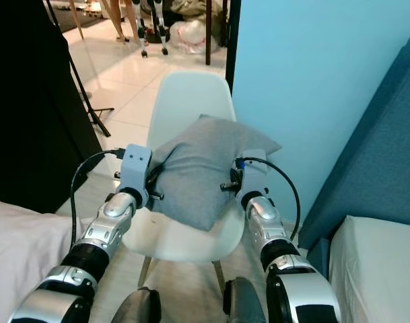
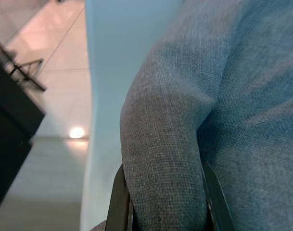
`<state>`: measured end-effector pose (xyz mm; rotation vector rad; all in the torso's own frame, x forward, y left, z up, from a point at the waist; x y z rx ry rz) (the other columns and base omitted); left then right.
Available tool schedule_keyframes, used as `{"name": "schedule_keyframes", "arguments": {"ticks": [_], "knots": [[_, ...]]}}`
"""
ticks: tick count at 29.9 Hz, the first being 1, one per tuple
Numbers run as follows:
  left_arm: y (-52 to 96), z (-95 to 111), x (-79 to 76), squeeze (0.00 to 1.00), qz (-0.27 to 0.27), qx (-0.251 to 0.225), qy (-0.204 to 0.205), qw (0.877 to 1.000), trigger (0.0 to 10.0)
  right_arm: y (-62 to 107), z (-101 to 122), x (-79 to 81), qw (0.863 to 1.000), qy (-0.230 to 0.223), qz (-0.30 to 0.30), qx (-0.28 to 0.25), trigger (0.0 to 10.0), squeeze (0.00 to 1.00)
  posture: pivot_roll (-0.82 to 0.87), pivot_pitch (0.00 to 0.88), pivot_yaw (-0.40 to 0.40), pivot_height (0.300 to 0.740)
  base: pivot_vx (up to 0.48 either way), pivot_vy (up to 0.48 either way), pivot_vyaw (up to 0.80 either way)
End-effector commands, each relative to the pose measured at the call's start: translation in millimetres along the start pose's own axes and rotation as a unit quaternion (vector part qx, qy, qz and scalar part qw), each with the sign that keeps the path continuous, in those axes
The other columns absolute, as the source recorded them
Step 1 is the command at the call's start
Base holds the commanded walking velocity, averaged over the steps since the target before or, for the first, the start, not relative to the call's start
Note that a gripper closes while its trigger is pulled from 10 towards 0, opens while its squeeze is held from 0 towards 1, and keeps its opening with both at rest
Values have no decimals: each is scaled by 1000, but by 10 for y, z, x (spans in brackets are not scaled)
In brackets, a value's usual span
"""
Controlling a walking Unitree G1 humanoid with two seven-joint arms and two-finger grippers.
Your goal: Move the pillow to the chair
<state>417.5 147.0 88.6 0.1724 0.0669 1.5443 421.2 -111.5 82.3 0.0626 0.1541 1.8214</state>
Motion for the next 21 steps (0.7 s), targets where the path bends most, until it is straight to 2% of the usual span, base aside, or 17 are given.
{"name": "schedule_keyframes", "arguments": {"ticks": [1, 5, 9, 11, 13, 14, 21], "knots": [[-2, 79, 468, 0, 91, -13, -6, 996, 10000, -8, 42, -100, 1000, 7, -13, 0, 10000, 0, 10, 139, -71, 606, 0, 0, 0], [-2, 63, 500, 0, 100, -10, -6, 995, 10000, -22, 52, -74, 1000, 15, -8, 2, 10000, 0, 14, 144, -76, 606, 0, 0, 0], [-1, 55, 569, 0, 116, -7, -26, 993, 10000, -55, 78, -10, 1000, 20, 1, 6, 10000, 0, 15, 165, -86, 606, 0, 0, 0], [30, 46, 782, 0, 165, 1, -59, 985, 10000, -85, 103, 68, 1000, 27, 10, 9, 10000, 0, 19, 182, -78, 606, 0, 0, 0], [30, 46, 782, 0, 165, 1, -59, 985, 10000, -85, 103, 68, 1000, 27, 10, 9, 10000, 0, 19, 182, -78, 606, 0, 0, 0], [43, 54, 850, 0, 179, 0, -68, 982, 10000, -95, 125, 93, 1000, 28, 13, 5, 10000, 0, 21, 185, -78, 606, 0, 0, 0], [42, 57, 856, 0, 176, -3, -74, 982, 10000, -106, 180, 109, 1000, 13, 10, -9, 10000, 0, 22, 194, -75, 597, 0, 0, 0]]}}
Point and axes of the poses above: a point about 5 cm out from each wrist's last joint towards the gripper, its own y axis pointing back from the gripper into the wrist, its own z axis along the axis of the wrist's last joint, x = y × z, the point moved 6 cm from there along -y, pointing out of the wrist towards the gripper, and after that the axes turned 7 degrees about y, right-handed, at the moved point
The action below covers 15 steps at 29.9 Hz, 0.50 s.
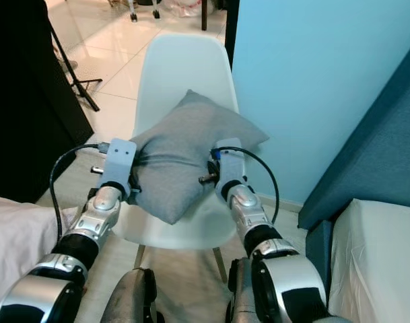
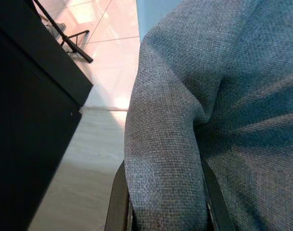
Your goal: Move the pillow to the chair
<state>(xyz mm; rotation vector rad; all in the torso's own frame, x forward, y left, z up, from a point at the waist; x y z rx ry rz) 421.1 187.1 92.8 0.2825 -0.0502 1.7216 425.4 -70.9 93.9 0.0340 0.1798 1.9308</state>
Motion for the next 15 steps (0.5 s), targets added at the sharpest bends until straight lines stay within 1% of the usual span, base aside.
{"name": "schedule_keyframes", "arguments": {"ticks": [1, 6, 7, 9, 10, 11, 12, 13, 14, 15], "knots": [[-24, -12, 432, 0, 77, -3, -13, 997, 10000, 51, 33, -282, 999, 0, -50, -12, 10000, 0, 22, 194, -76, 597, 0, 0, 0], [-25, -12, 399, 0, 73, -4, -5, 997, 10000, 57, 36, -291, 999, 4, -52, -15, 10000, 0, 21, 192, -76, 597, 0, 0, 0], [-20, 19, 308, 1000, 53, -15, 31, 998, 10000, 78, 75, -370, 997, 9, -72, -28, 10000, 0, 18, 186, -77, 597, 0, 0, 0], [-20, 19, 308, 1000, 53, -15, 31, 998, 10000, 78, 75, -370, 997, 9, -72, -28, 10000, 0, 18, 186, -77, 597, 0, 0, 0], [-12, 45, 225, 1000, 36, -25, 61, 997, 10000, 109, 132, -480, 994, 8, -98, -46, 10000, 1000, 16, 182, -77, 597, 0, 0, 0], [-12, 45, 225, 1000, 36, -25, 61, 997, 10000, 109, 132, -480, 994, 8, -98, -46, 10000, 1000, 16, 182, -77, 597, 0, 0, 0], [0, 62, 179, 1000, 26, -33, 81, 996, 10000, 138, 167, -577, 991, 14, -121, -55, 10000, 1000, 14, 180, -80, 597, 0, 0, 0], [10, 63, 168, 1000, 23, -38, 88, 995, 10000, 164, 160, -655, 988, 22, -140, -53, 10000, 1000, 12, 177, -82, 597, 0, 0, 0], [10, 63, 168, 1000, 23, -38, 88, 995, 10000, 164, 160, -655, 988, 22, -140, -53, 10000, 1000, 12, 177, -82, 597, 0, 0, 0], [17, 51, 177, 1000, 26, -38, 88, 995, 10000, 181, 138, -700, 987, 29, -152, -47, 10000, 1000, 12, 176, -82, 597, 0, 0, 0]]}}
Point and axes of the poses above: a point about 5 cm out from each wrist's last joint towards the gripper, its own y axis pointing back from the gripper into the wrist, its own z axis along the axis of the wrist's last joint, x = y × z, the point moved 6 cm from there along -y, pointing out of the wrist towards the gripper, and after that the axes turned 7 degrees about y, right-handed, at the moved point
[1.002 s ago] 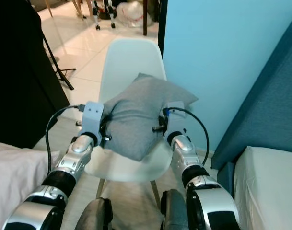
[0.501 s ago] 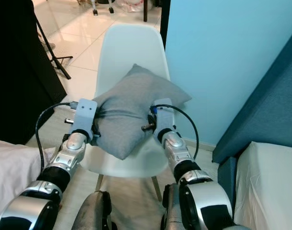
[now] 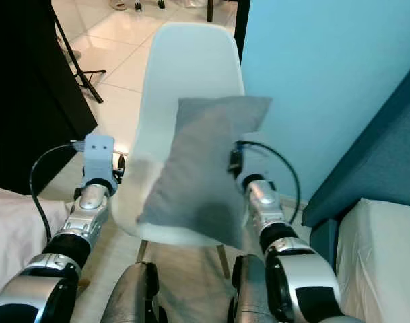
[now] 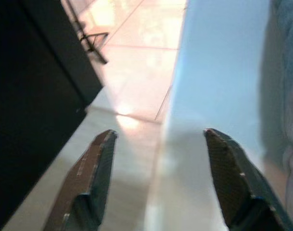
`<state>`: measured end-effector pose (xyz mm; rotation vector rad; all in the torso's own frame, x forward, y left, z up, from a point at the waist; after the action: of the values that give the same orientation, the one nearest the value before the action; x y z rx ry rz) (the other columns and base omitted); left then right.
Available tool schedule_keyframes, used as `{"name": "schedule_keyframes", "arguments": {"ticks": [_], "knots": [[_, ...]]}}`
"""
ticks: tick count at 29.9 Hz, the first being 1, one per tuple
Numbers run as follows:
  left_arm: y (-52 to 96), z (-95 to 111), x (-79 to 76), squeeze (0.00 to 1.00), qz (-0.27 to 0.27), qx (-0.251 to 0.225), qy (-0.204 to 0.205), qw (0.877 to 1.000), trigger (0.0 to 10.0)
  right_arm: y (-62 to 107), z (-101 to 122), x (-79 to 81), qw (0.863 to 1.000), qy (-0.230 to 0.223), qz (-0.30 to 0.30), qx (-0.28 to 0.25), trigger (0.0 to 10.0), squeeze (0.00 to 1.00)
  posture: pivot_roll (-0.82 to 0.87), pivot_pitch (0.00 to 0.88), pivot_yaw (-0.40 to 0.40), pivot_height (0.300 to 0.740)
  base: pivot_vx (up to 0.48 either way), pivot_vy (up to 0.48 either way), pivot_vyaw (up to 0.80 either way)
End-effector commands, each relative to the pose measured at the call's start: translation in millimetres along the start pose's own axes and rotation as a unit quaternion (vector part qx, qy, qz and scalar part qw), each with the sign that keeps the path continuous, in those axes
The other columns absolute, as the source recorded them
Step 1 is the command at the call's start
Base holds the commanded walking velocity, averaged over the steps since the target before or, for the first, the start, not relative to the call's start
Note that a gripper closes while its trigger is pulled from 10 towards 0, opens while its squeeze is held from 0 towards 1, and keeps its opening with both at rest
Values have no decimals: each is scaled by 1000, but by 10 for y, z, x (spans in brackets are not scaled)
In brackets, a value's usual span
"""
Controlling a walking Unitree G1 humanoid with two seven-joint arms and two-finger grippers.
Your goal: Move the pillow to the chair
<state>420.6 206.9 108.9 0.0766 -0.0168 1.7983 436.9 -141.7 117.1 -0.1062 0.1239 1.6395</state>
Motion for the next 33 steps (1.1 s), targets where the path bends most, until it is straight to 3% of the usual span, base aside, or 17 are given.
{"name": "schedule_keyframes", "arguments": {"ticks": [1, 2, 3, 4, 6, 7, 8, 9, 10, 16, 18, 20, 22, 23, 25, 31, 33], "knots": [[51, -107, 19, 1000, 5, 8, 0, 1000, 10000, 36, -115, -63, 999, 14, -22, 21, 10000, 1000, 11, 170, -85, 597, 0, 0, 0], [94, -189, 134, 1000, 29, 14, -17, 999, 10000, 89, -263, -149, 997, 46, -42, 50, 10000, 698, 10, 161, -87, 597, 0, 0, 0], [94, -189, 134, 1000, 29, 14, -17, 999, 10000, 89, -263, -149, 997, 46, -42, 50, 10000, 698, 10, 161, -87, 597, 0, 0, 0], [143, -266, 224, 1000, 47, 20, -30, 998, 10000, 140, -378, -179, 995, 63, -46, 69, 10000, 0, 10, 159, -88, 597, 0, 0, 0], [180, -316, 266, 1000, 52, 24, -35, 998, 10000, 181, -488, -188, 993, 63, -47, 91, 10000, 0, 13, 149, -91, 597, 0, 0, 0], [239, -393, 314, 725, 56, 29, -37, 997, 10000, 256, -674, -155, 990, 54, -34, 128, 10000, 0, 14, 137, -94, 597, 0, 0, 0], [239, -393, 314, 725, 56, 29, -37, 997, 10000, 256, -674, -155, 990, 54, -34, 128, 10000, 0, 14, 137, -94, 597, 0, 0, 0], [267, -427, 332, 286, 57, 31, -36, 997, 10000, 292, -749, -119, 989, 47, -22, 141, 10000, 0, 15, 134, -95, 597, 0, 0, 0], [289, -456, 347, 0, 58, 33, -31, 997, 10000, 312, -768, -93, 990, 37, -16, 137, 10000, 0, 16, 129, -95, 597, 0, 0, 0], [364, -496, 386, 0, 64, 29, 12, 997, 10000, 352, -796, -161, 989, 53, -42, 133, 10000, 0, 12, 79, -95, 597, 0, 0, 0], [399, -365, 265, 0, 34, -3, 55, 998, 10000, 357, -639, -424, 989, 27, -119, 85, 10000, 0, 28, 50, -104, 597, 0, 0, 0], [417, -257, 155, 0, 2, -28, 81, 996, 10000, 359, -581, -500, 988, 13, -137, 67, 10000, 0, 32, 42, -107, 597, 0, 0, 0], [481, -159, -102, 0, -71, -35, 120, 990, 10000, 324, -511, -416, 992, 39, -109, 53, 10000, 0, 30, 27, -107, 597, 0, 0, 0], [481, -159, -102, 0, -71, -35, 120, 990, 10000, 324, -511, -416, 992, 39, -109, 53, 10000, 0, 30, 27, -107, 597, 0, 0, 0], [544, -104, -308, 0, -119, -38, 123, 985, 10000, 292, -434, -227, 998, 19, -56, 29, 10000, 0, 30, 4, -106, 597, 0, 0, 0], [510, -240, -313, 0, -94, -6, 80, 992, 10000, 285, -499, -10, 998, -48, 10, 46, 10000, 0, 26, 0, -104, 597, 0, 0, 0], [445, -318, -181, 0, -39, 11, 44, 998, 10000, 279, -491, 99, 997, -53, 38, 47, 10000, 0, 25, 0, -108, 607, 0, 0, 0]]}}
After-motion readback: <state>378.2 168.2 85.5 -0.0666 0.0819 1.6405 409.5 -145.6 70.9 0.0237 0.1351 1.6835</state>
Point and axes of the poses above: a point about 5 cm out from each wrist's last joint towards the gripper, its own y axis pointing back from the gripper into the wrist, its own z axis along the axis of the wrist's last joint, x = y × z, the point moved 6 cm from there along -y, pointing out of the wrist towards the gripper, and after that the axes turned 7 degrees about y, right-handed, at the moved point
